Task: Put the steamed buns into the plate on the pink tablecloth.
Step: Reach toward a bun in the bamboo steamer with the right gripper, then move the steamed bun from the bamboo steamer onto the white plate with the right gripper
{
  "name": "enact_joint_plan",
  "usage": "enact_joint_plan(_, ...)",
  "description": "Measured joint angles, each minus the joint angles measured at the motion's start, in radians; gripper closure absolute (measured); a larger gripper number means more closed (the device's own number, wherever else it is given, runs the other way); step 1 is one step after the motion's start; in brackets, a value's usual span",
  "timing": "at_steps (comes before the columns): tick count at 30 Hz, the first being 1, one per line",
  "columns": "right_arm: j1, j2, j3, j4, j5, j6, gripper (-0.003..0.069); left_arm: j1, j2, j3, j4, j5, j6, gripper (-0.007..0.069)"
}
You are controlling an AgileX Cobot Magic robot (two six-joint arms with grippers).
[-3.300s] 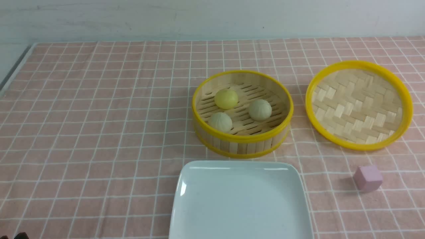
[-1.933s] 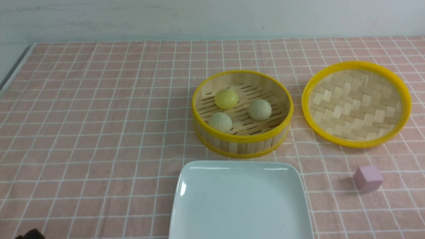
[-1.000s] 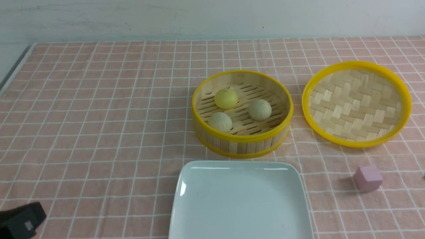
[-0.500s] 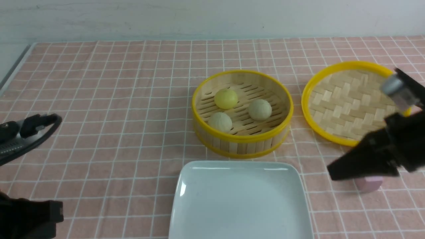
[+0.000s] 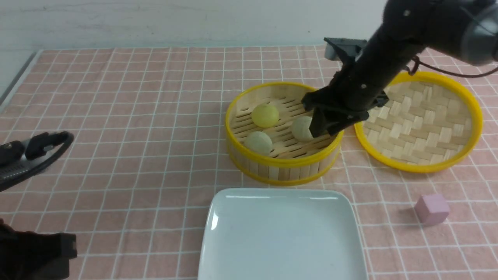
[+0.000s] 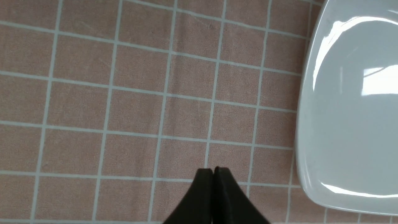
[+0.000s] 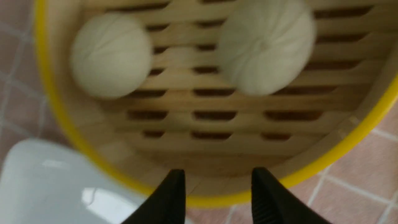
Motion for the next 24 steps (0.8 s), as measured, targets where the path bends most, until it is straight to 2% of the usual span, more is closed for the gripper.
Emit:
enact_joint_plan(3,0.011,0.082,-0.106,-0.091,0.005,0.073,0.0274,0.0,0.0,0.0,-0.006,0.0,0.0,0.0601)
enact_joint_plan(7,0.022,0.146,-0.145,-0.097,-0.025,0.09,0.0281,0.0,0.0,0.0,-0.009,0.0,0.0,0.0596)
enact_joint_plan(9,0.027,0.166,-0.146,-0.096,-0.036,0.091,0.0312,0.0,0.0,0.0,-0.009,0.0,0.0,0.0594)
enact_joint_plan(11,0.037,0.19,-0.148,-0.096,-0.037,0.086,0.0458,0.0,0.0,0.0,-0.009,0.004,0.0,0.0591)
enact_joint_plan(12,0.037,0.19,-0.148,-0.096,-0.034,0.085,0.047,0.0,0.0,0.0,-0.009,0.005,0.0,0.0591)
enact_joint_plan(14,0.041,0.177,-0.152,-0.095,-0.001,0.067,0.0594,0.0,0.0,0.0,-0.008,0.012,0.0,0.059)
enact_joint_plan(15,0.041,0.168,-0.152,-0.093,0.014,0.059,0.0617,0.0,0.0,0.0,-0.008,0.015,0.0,0.0589)
enact_joint_plan(17,0.056,0.089,-0.151,-0.107,0.117,0.027,0.0638,0.0,0.0,0.0,-0.008,0.018,0.0,0.0586)
enact_joint_plan(20,0.066,0.012,-0.138,-0.119,0.129,0.025,0.0638,0.0,0.0,0.0,-0.008,0.017,0.0,0.0583)
enact_joint_plan(24,0.1,-0.215,0.011,-0.123,0.129,0.065,0.0637,0.0,0.0,0.0,-0.007,0.019,0.0,0.0581)
